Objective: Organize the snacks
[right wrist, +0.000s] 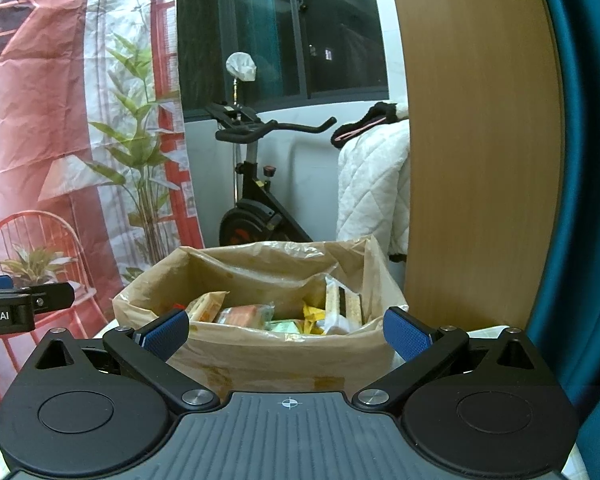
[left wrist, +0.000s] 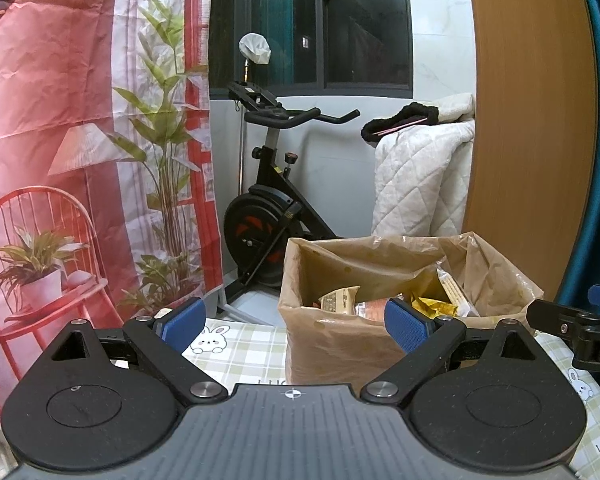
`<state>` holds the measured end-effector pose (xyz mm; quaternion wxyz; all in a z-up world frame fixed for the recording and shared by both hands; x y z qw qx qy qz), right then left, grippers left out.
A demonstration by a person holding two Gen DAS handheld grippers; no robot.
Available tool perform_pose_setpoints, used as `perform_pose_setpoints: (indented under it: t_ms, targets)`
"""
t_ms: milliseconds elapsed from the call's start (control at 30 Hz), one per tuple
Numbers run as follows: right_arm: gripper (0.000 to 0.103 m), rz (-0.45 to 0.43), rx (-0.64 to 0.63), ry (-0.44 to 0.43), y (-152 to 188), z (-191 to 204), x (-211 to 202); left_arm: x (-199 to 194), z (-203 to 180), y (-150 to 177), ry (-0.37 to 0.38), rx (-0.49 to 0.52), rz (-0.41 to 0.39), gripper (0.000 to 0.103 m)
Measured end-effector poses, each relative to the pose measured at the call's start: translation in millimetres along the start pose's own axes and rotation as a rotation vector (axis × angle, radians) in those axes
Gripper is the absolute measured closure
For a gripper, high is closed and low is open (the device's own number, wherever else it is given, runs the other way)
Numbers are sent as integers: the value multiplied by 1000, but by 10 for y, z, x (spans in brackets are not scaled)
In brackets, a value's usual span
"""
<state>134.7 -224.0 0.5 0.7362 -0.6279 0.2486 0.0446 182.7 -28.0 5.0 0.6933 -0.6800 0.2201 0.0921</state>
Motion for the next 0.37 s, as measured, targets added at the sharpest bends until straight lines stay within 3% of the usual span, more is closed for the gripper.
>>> perform_pose_setpoints:
  t_ms: [367]
  targets:
    - [1, 1, -2, 3, 2, -11, 15, 14, 14, 21, 10, 1, 1, 6]
Point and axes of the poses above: each gripper's, at about its wrist camera, not at the fingertips, and x roughly the way its jaws point, z to its left, y to its underside, the point moved 1 cm from there along x, roughly the way its jaws point, and after that the axes turned 8 degrees about y, right-handed, at the moved point
